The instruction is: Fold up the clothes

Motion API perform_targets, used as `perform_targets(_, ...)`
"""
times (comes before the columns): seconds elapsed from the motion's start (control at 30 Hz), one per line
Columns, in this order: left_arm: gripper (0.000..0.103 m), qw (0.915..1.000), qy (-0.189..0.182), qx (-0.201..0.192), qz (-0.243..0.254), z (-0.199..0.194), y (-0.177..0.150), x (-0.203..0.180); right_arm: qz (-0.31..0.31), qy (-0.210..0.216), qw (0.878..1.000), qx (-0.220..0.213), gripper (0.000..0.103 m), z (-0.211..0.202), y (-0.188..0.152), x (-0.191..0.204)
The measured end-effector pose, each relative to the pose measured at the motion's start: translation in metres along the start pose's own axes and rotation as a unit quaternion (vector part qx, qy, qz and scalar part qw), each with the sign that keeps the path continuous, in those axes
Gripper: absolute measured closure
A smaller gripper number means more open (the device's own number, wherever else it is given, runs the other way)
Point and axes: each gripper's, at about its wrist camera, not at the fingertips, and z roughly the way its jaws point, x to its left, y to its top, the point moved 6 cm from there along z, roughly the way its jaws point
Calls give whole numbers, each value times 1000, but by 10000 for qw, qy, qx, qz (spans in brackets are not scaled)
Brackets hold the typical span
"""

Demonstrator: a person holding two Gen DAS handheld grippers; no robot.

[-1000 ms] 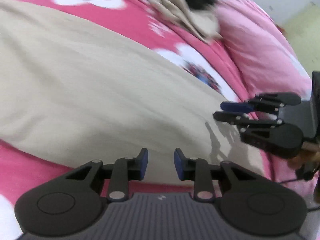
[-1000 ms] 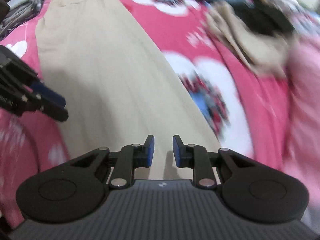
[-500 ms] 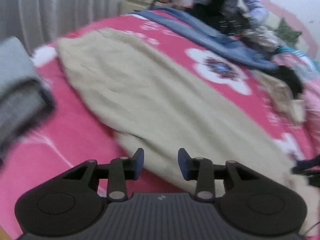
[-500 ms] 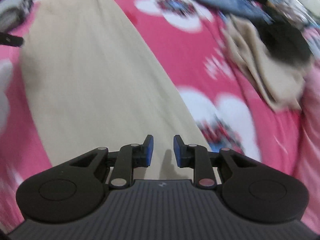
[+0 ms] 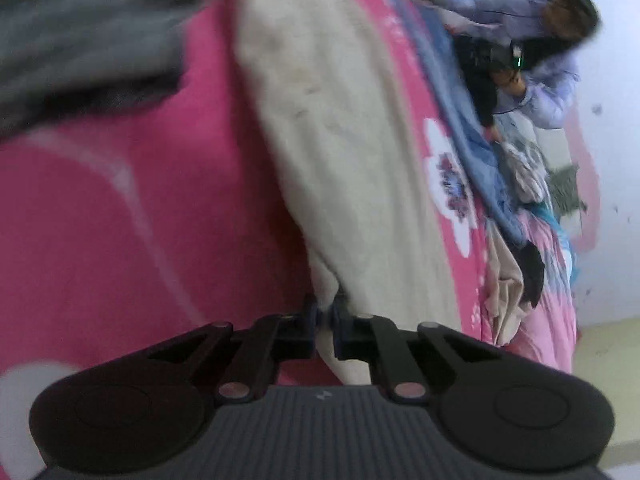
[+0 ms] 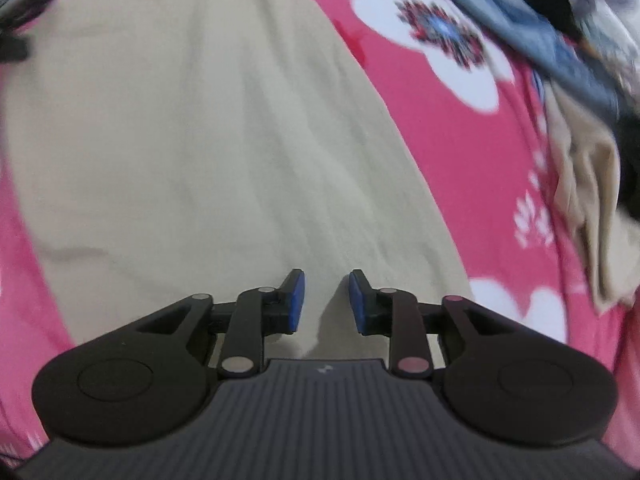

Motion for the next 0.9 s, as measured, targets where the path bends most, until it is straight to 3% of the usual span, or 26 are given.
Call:
perform_targets(0.1, 96, 9996, -38, 269, -95, 14, -3, 18, 178, -77, 9998, 20, 68, 5, -4, -3)
perform_targets(0.2, 97, 9981, 140, 407, 443, 12, -1, 8, 247, -157, 9995, 146, 64, 6, -3, -4)
perform_targets(0.4, 100, 9784, 762, 997, 1641, -1, -20, -2, 218, -275, 9987, 358, 56, 11, 1, -6)
perform_targets(0.57, 85, 9611, 944, 713, 2494, -29, 11, -34, 577, -391, 9971, 312, 59, -3, 11, -11)
perform_targets(0.67, 77, 9481, 867, 538, 3010, -30, 30, -60, 1227, -488, 9911, 161, 59, -30, 3, -14)
perform_targets(0.73, 77, 9427, 787, 513, 3202, -21, 34, -74, 1945, -531, 9789, 322, 58, -47, -24, -14)
perform_targets(0.8, 77, 9381, 780, 542, 3332, -11, 33, -84, 2804, -562, 9566, 557, 57, -64, -62, -14)
perform_targets(0.87, 77, 9324, 813, 549, 3479, 1, 30, -94, 3914, -574, 9153, 759, 57, -79, -111, -21)
perform_targets(0.9, 77, 9283, 832, 538, 3584, 7, 26, -100, 4571, -578, 8844, 741, 57, -87, -138, -27)
